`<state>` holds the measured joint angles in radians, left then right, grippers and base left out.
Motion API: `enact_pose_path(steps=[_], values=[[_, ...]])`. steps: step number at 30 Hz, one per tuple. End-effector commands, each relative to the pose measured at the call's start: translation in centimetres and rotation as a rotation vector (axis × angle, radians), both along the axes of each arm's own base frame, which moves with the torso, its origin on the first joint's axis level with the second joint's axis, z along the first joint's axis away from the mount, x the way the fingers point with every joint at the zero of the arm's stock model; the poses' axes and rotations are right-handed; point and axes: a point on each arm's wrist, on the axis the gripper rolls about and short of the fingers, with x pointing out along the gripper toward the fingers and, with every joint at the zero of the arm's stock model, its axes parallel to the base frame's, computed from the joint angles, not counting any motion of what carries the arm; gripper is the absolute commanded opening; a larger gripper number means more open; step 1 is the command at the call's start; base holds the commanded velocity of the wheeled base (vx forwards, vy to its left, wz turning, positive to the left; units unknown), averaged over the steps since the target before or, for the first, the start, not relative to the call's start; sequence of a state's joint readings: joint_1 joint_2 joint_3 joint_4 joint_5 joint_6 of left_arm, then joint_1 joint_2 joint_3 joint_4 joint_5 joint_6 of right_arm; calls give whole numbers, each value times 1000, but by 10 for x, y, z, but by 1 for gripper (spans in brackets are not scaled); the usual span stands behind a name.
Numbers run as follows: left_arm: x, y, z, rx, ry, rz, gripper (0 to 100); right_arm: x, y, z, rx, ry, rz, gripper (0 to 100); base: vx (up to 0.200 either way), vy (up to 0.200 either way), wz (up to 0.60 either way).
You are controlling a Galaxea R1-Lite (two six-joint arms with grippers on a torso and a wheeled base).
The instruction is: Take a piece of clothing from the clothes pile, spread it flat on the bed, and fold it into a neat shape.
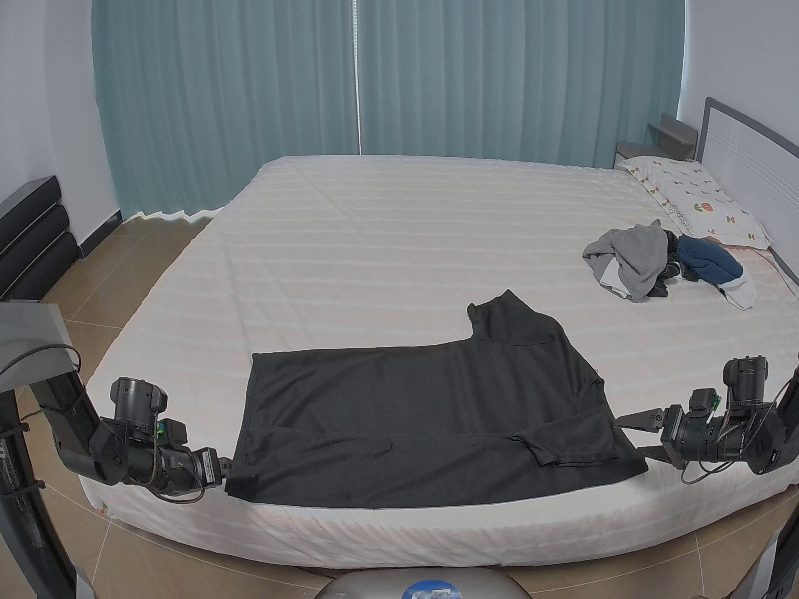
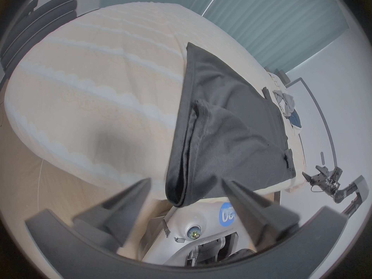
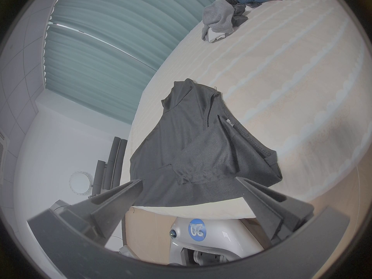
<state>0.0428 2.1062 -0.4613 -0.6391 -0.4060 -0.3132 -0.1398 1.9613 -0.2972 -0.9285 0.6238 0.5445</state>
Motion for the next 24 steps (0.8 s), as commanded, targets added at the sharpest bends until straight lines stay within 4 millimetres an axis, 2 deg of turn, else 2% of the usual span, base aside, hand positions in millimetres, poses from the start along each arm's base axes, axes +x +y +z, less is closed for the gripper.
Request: enact_pose_path(steps=[1,5,10,14,20,24], values=[[9,3,11,-24,-42,46,100,0,0,-1,1,5,1,100,0,0,0],[28,2,23,-108,-62,154,100,1,0,-1,1,5,2,100,0,0,0],[51,-18,32,-227,-55,239,100,2,0,-2,1,4,2,100,0,0,0],[67,-29,28,-250,-45,258,100,1,1,-3,2,10,4,100,0,0,0],[78,-44,7,-145,-43,297,100,2,1,-3,2,8,4,100,0,0,0],[79,-46,5,-132,-41,298,100,2,1,-3,1,9,4,100,0,0,0]])
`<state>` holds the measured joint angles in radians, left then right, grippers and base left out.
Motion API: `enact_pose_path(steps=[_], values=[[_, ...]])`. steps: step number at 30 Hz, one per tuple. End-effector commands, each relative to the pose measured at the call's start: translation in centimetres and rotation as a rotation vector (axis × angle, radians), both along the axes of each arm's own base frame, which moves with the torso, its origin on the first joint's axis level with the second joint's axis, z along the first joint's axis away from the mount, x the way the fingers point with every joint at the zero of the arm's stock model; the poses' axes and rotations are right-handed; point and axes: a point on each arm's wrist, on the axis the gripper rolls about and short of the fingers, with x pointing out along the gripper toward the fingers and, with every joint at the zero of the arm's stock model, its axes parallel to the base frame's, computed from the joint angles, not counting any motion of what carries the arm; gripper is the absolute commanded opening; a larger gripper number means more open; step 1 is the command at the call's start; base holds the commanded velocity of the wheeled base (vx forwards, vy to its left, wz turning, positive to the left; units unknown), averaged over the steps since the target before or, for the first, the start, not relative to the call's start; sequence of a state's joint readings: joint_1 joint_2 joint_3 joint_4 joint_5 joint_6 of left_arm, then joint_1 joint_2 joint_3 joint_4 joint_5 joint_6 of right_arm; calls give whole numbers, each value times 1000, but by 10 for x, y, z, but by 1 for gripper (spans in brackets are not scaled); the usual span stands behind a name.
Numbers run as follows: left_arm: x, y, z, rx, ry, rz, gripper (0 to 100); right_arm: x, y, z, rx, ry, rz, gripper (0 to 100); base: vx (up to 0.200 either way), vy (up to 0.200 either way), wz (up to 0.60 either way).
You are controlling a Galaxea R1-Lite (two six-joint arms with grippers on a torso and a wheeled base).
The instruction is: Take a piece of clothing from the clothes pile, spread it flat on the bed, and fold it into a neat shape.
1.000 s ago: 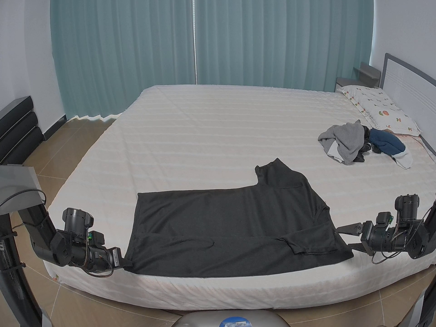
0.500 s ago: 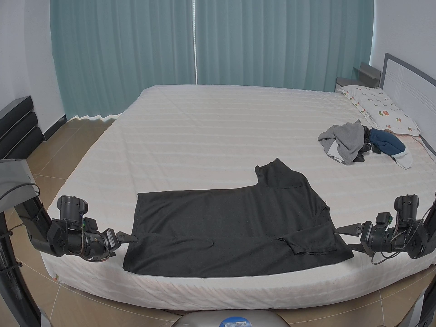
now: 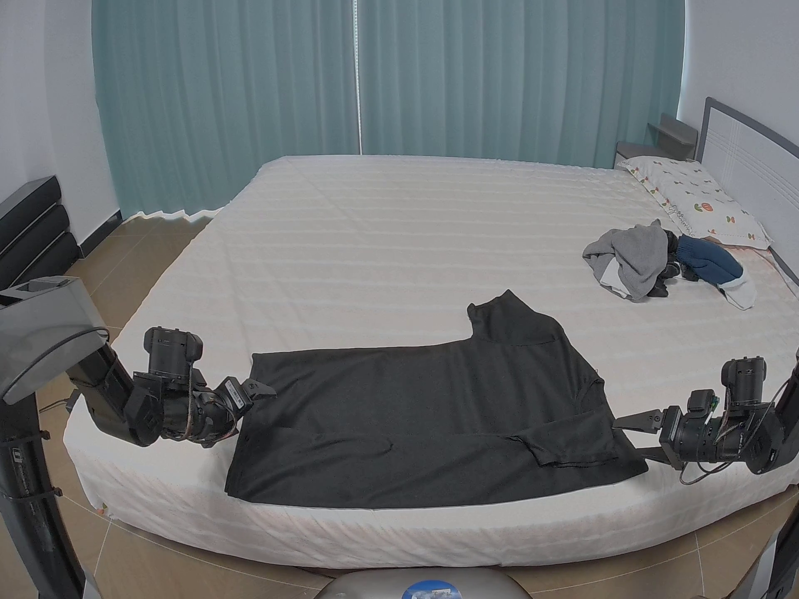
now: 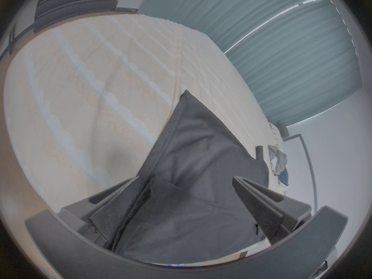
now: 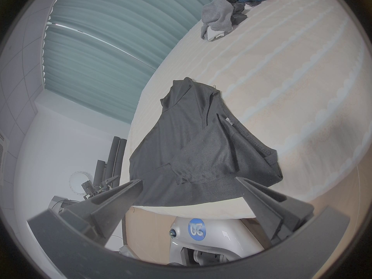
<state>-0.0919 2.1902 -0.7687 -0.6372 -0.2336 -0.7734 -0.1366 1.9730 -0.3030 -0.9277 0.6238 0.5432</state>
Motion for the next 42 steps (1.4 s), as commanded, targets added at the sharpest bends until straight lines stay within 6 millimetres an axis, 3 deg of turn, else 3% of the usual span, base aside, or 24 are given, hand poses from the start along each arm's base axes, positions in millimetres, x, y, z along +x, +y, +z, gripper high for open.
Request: enact_pose_path(steps=[1,16,17,28,36,42], values=[[3,-6,-13,11,28,-16,100,1,0,-2,1,6,1,100,0,0,0],[-3,-5,-12,14,43,-15,100,4,-10,-6,-2,13,-33,100,0,0,0],[-3,-5,-13,14,45,-15,0,4,-11,-6,-2,10,-38,100,0,0,0],[-4,3,-1,10,17,13,0,9,-2,-5,-19,-15,-18,100,0,0,0],[-16,10,11,21,2,23,0,41,17,-18,-96,-15,-17,100,0,0,0],[-21,12,17,27,-12,19,0,53,18,-25,-106,-25,-13,100,0,0,0]])
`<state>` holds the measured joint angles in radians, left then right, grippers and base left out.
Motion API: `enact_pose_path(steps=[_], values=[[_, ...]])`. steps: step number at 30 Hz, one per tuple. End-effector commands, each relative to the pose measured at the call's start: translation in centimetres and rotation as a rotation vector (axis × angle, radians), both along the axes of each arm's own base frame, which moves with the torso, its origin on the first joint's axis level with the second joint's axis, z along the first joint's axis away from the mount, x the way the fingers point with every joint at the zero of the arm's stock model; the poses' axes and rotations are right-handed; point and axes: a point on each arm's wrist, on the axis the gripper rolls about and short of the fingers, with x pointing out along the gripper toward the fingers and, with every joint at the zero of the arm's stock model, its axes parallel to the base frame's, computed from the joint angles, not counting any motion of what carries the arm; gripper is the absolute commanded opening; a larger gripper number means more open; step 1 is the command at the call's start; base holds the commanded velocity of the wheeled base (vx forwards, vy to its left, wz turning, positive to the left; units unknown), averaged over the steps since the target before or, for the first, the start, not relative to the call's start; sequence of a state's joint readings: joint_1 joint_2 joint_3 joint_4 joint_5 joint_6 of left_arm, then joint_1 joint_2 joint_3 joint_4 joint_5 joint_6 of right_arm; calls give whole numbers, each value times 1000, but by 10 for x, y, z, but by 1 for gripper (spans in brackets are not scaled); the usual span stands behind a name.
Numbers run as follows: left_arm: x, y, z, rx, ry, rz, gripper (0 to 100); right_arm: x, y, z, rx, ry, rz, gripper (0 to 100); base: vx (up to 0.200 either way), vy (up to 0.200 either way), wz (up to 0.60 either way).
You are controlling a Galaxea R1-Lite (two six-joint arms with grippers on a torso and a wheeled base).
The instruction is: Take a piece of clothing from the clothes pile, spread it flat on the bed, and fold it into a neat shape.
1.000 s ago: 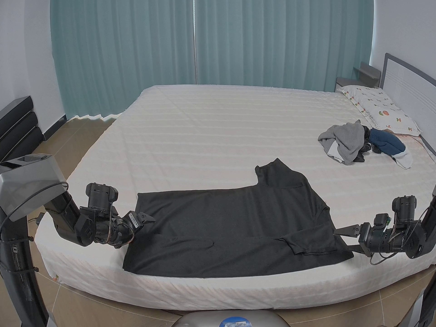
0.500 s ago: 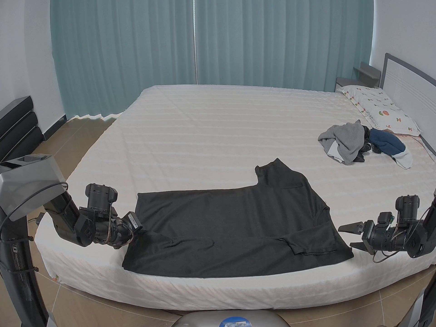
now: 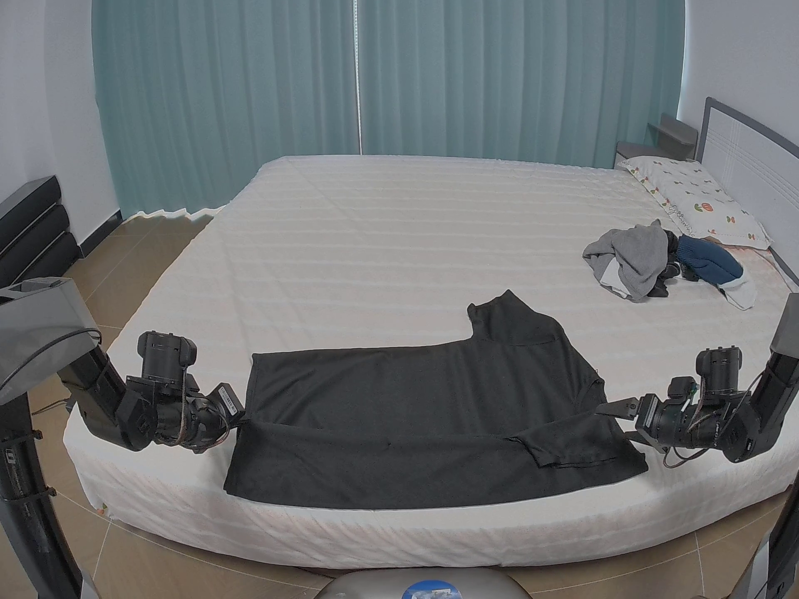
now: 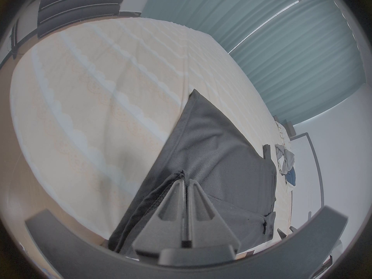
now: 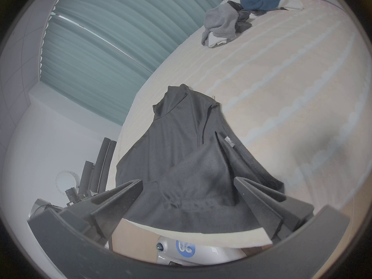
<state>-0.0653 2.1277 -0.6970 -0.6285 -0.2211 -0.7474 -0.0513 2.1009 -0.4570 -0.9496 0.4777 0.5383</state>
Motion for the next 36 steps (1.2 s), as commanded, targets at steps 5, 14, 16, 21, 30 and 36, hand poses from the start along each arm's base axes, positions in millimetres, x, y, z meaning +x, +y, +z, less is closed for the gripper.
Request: enact_pose_path(steps=[5,14,16,21,30,36], values=[[-4,-1,7,0,-16,-5,0,16,0,-15,-11,6,7,100,0,0,0],[-5,-2,5,1,-6,-8,0,36,1,-15,-50,-59,43,100,0,0,0],[-5,-2,4,1,-5,-8,0,42,1,-15,-50,-72,45,100,0,0,0],[-5,-2,4,1,-3,-8,0,52,1,-21,-55,-79,48,100,0,0,0],[-5,-2,4,0,-3,-9,0,58,0,-38,-81,-70,66,100,0,0,0],[-5,-2,4,0,-3,-9,0,58,-1,-41,-82,-61,65,0,0,0,0]])
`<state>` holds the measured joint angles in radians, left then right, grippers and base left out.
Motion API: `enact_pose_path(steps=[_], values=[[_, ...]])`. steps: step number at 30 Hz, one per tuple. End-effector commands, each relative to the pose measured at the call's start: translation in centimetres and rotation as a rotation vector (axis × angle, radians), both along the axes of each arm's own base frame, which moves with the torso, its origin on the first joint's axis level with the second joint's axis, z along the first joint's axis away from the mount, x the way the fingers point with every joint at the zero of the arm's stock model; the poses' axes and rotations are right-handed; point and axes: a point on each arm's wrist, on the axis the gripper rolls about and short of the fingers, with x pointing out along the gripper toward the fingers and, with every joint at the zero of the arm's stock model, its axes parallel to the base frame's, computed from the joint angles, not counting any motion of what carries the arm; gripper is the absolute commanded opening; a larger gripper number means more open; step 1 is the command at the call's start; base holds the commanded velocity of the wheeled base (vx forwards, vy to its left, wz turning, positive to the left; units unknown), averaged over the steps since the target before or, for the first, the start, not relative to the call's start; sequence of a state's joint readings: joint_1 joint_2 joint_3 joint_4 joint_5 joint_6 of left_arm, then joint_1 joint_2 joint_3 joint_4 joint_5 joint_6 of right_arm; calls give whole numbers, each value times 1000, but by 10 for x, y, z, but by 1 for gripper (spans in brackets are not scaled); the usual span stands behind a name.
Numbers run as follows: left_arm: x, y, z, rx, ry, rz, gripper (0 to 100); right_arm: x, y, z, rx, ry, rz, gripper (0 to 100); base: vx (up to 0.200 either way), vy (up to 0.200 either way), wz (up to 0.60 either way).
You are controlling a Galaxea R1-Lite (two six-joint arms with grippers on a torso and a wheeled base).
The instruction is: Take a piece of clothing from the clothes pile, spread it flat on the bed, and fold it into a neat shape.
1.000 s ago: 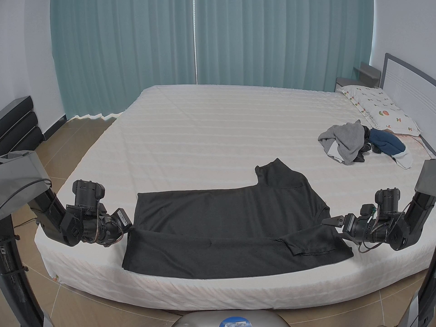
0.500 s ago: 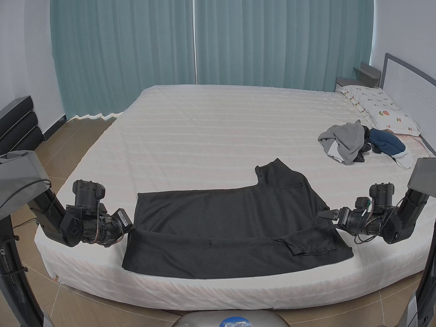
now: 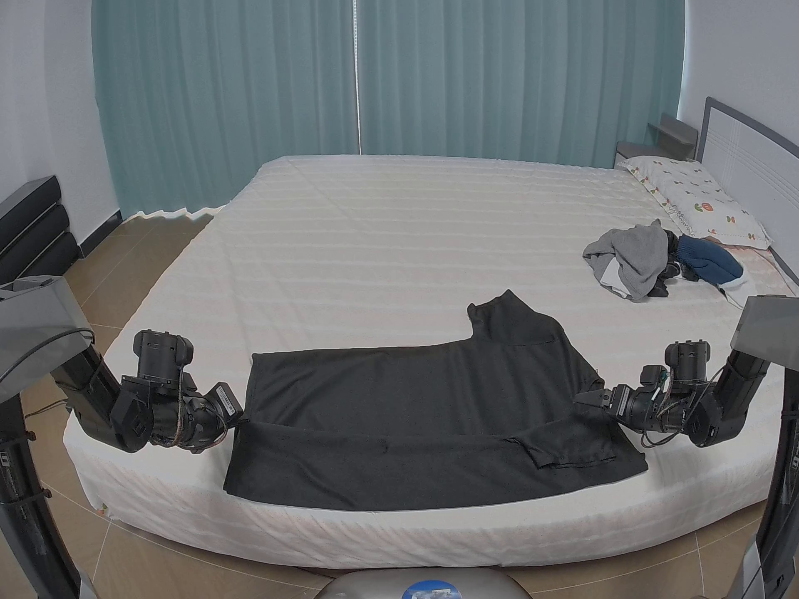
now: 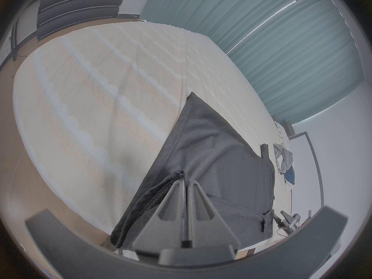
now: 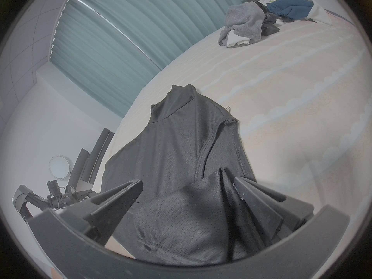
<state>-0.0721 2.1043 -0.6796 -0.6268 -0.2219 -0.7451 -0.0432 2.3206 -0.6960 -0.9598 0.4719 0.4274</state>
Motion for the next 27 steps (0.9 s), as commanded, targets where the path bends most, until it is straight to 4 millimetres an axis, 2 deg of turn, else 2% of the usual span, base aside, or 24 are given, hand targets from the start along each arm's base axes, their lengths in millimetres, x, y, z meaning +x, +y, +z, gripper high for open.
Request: enact_pose_path(steps=[1,8,12,16,18,22,27], values=[[0,0,-1,1,1,1,0,-1,-1,-7,-6,16,2,0,0,0,0],[0,0,-1,0,3,0,0,-5,-10,-13,-59,11,19,0,0,0,0],[-1,0,1,0,-3,1,0,-8,-14,-6,-55,1,8,0,0,0,0],[-2,1,3,0,-5,3,0,-13,-17,11,-41,-29,-9,0,0,0,0],[-8,1,9,0,-14,2,0,-23,-20,24,-36,-43,-19,0,0,0,0],[-14,1,18,14,-29,-13,0,-37,-23,35,-35,-49,-30,0,0,0,0],[-28,6,37,38,-65,-27,0,-65,-30,59,-27,-78,-54,0,0,0,0]])
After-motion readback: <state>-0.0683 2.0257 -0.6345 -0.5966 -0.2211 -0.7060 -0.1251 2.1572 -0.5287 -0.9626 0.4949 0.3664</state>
